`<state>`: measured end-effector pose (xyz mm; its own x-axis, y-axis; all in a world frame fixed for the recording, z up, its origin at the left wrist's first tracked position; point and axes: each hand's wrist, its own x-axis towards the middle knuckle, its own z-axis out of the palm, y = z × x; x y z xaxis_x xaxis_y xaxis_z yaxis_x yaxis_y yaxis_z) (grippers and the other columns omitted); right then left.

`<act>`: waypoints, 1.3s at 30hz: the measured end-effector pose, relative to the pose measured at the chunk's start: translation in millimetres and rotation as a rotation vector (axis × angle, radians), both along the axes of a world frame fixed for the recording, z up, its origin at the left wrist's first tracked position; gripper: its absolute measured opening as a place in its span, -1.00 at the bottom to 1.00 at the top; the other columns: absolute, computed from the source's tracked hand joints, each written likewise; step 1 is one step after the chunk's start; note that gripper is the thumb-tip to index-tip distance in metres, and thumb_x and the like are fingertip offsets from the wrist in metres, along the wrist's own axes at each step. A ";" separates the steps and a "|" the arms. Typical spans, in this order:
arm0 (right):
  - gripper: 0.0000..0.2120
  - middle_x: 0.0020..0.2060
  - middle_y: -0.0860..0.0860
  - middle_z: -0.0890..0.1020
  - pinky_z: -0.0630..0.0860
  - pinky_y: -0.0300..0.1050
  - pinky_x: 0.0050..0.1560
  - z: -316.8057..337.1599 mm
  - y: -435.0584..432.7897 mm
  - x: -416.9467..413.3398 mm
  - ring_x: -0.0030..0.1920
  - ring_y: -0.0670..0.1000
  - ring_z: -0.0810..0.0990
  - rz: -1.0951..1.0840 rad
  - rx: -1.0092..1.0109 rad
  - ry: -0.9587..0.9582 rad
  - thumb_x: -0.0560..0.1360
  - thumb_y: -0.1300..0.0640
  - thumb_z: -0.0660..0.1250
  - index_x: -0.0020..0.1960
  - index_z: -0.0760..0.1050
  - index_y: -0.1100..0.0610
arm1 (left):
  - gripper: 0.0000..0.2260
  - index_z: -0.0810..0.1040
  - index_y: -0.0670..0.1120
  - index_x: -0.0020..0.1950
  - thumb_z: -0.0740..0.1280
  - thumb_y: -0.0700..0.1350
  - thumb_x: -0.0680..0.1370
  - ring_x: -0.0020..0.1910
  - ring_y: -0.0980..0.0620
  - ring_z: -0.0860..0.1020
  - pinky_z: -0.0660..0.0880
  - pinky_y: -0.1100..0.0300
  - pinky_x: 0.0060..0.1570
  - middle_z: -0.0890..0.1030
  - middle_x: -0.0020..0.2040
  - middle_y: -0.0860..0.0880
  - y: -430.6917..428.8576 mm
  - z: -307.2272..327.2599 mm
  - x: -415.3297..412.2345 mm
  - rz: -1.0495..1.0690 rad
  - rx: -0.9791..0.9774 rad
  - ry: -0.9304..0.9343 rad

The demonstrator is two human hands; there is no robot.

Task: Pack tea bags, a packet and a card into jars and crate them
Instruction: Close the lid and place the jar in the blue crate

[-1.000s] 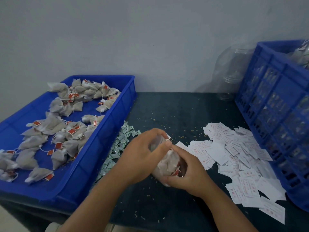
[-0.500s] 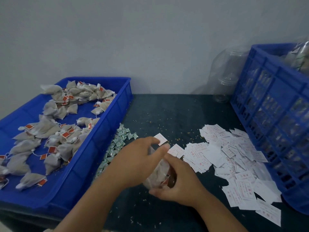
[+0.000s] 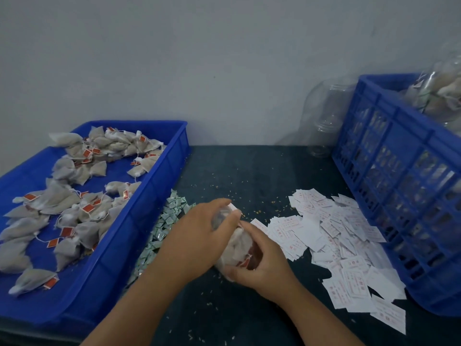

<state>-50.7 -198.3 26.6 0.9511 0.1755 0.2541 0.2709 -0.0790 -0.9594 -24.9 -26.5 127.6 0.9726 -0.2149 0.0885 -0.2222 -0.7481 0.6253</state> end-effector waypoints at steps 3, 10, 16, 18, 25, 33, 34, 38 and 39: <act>-0.40 0.15 -0.03 0.75 0.64 -0.14 0.14 -1.9 1.2 -0.3 0.16 0.06 0.75 -0.039 -0.024 -0.066 0.40 0.11 0.65 0.39 0.57 -0.10 | -0.50 0.55 0.29 0.24 0.20 0.49 0.43 0.12 0.40 0.51 0.42 0.38 0.05 0.58 0.09 0.33 -7.2 -3.1 -5.7 0.035 -0.087 -0.062; -0.60 -0.09 0.07 0.67 0.53 -0.01 -0.08 -3.0 -7.1 6.0 -0.05 0.11 0.62 0.236 0.275 0.292 0.32 0.05 0.58 0.14 0.66 0.05 | -0.73 0.69 0.16 0.18 0.41 0.14 0.50 0.22 0.07 0.62 0.56 0.15 0.14 0.67 0.16 0.15 9.1 1.4 4.0 -0.315 -0.276 -0.068; -0.49 -0.03 0.00 0.72 0.61 -0.14 0.00 -1.1 -10.7 6.6 0.00 -0.02 0.69 0.207 0.190 0.239 0.36 0.03 0.56 0.25 0.59 0.19 | -0.64 0.64 0.13 0.33 0.43 0.09 0.53 0.35 0.09 0.56 0.51 0.19 0.31 0.62 0.30 0.15 16.1 -9.0 15.6 -0.397 -0.295 -0.031; -0.52 0.09 0.01 0.75 0.63 -0.04 0.13 -2.7 -7.2 6.2 0.13 0.03 0.71 0.097 0.154 0.178 0.40 0.06 0.55 0.31 0.61 0.05 | -0.51 0.59 0.22 0.38 0.43 0.27 0.46 0.32 0.29 0.53 0.48 0.38 0.23 0.60 0.29 0.25 13.3 -11.9 11.3 -0.254 -0.310 -0.019; -0.57 -0.06 0.15 0.67 0.54 -0.01 -0.05 -10.5 -7.7 7.2 0.00 0.18 0.62 0.183 0.337 0.305 0.29 0.07 0.51 0.14 0.65 0.13 | -0.48 0.68 0.13 0.31 0.53 0.13 0.34 0.23 0.16 0.64 0.55 0.28 0.20 0.69 0.21 0.13 3.3 -17.7 9.5 -0.223 -0.587 0.098; -0.11 0.16 -0.01 0.74 0.63 -0.11 0.18 -3.5 -6.5 5.4 0.17 -0.02 0.71 0.407 0.393 0.460 0.36 -0.26 0.68 0.46 0.40 0.19 | -0.29 0.40 0.24 0.54 0.48 0.23 0.40 0.40 0.09 0.55 0.56 -0.02 0.32 0.54 0.44 0.14 19.7 -15.9 25.2 -0.391 -0.479 0.263; -0.16 0.18 0.00 0.75 0.62 -0.09 0.20 -2.3 -6.8 6.8 0.20 0.01 0.71 0.301 0.351 0.411 0.36 -0.17 0.68 0.46 0.42 0.15 | -0.26 0.38 0.28 0.53 0.48 0.31 0.37 0.38 0.18 0.54 0.57 0.02 0.32 0.53 0.43 0.22 21.5 -14.5 24.7 -0.313 -0.452 0.221; -0.33 0.28 -0.03 0.72 0.62 -0.08 0.26 -2.9 -6.9 8.5 0.29 0.04 0.71 -0.016 0.021 0.082 0.42 0.04 0.64 0.47 0.50 -0.14 | -0.20 0.45 0.20 0.49 0.36 0.53 0.32 0.20 0.52 0.49 0.49 0.47 0.12 0.56 0.21 0.40 14.6 -6.8 9.0 -0.098 -0.304 0.134; -0.34 0.27 -0.06 0.71 0.62 -0.11 0.25 -5.3 -6.1 7.5 0.28 0.03 0.71 -0.053 -0.041 0.024 0.42 0.05 0.65 0.45 0.50 -0.17 | -0.19 0.46 0.21 0.47 0.35 0.55 0.30 0.15 0.57 0.46 0.43 0.55 0.01 0.54 0.18 0.41 6.7 -5.3 3.7 -0.057 -0.253 0.095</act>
<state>-43.3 -204.4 21.3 0.9652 0.1342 0.2243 0.2418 -0.1323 -0.9613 -21.2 -19.8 122.3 0.9661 -0.2522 0.0557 -0.1913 -0.5537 0.8105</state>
